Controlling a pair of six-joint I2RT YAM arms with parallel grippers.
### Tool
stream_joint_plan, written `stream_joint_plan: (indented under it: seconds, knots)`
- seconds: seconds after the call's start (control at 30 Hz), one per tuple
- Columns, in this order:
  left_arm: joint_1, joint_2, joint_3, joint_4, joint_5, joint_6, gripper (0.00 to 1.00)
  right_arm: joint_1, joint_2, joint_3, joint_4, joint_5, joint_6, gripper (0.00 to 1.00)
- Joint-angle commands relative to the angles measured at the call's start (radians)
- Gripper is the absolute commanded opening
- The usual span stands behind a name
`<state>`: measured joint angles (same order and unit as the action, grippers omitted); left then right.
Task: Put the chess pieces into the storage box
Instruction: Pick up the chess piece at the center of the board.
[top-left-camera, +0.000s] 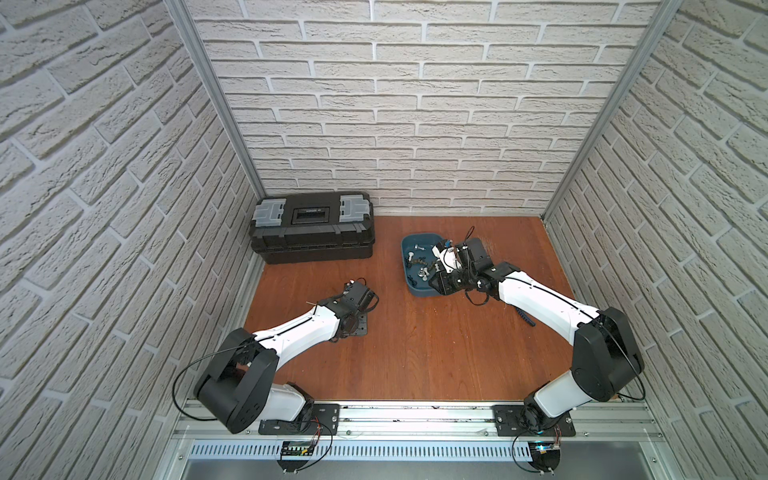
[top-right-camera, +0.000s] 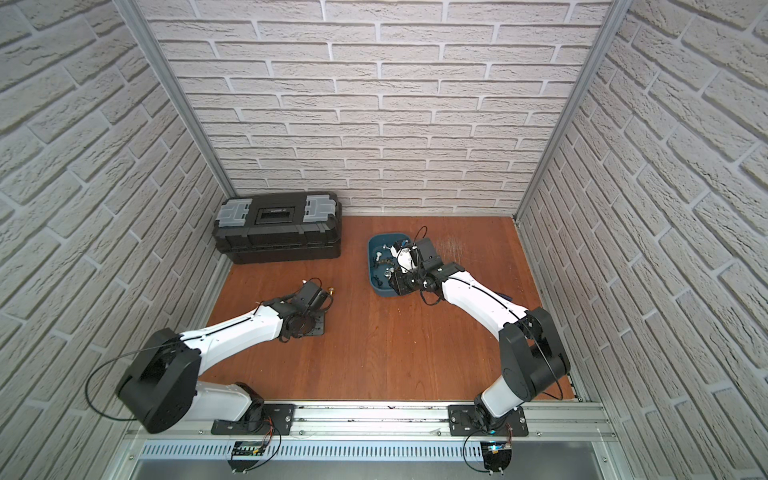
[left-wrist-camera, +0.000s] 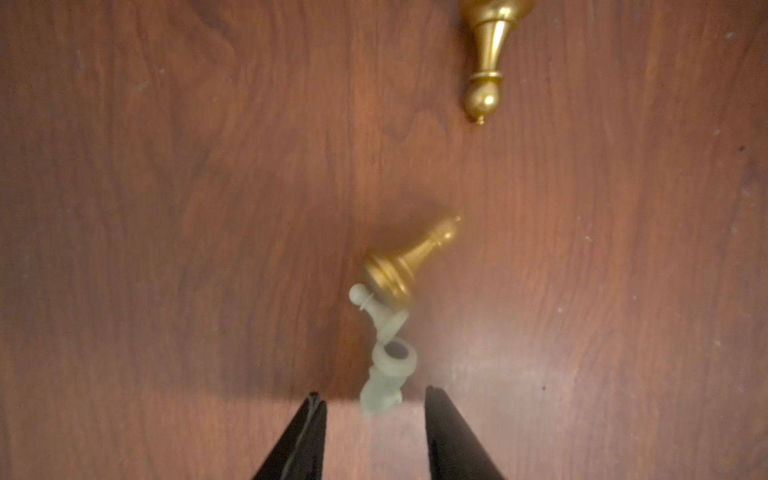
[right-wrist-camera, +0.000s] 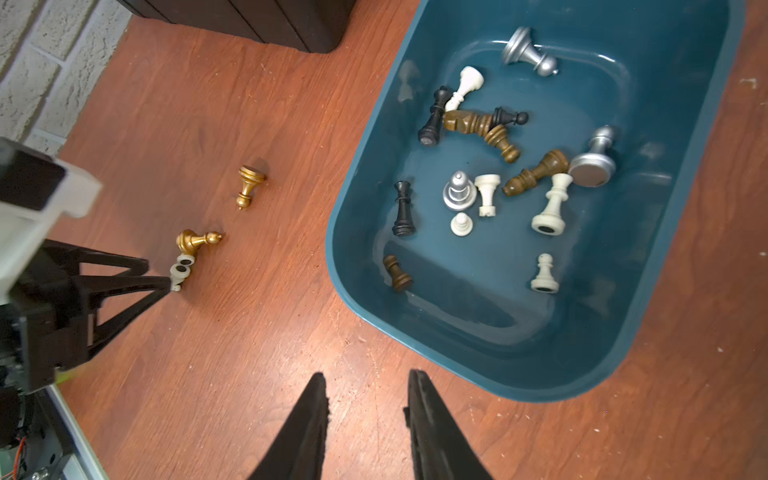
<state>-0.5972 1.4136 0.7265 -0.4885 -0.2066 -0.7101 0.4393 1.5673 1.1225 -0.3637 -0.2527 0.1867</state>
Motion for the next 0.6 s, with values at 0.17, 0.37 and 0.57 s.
stream_joint_plan:
  seconds: [0.17,0.37,0.57]
  knots:
    - [0.006,0.093,0.028,0.049,0.019,0.046,0.39,0.011,-0.027,-0.028,0.070,-0.018,0.017,0.36]
    - [0.004,0.123,0.025,0.054,0.020,0.056,0.30,0.011,-0.027,-0.032,0.074,-0.016,0.017,0.35]
    - [-0.026,0.103,0.026,0.041,0.049,0.062,0.18,0.013,-0.027,-0.032,0.077,-0.017,0.020,0.35]
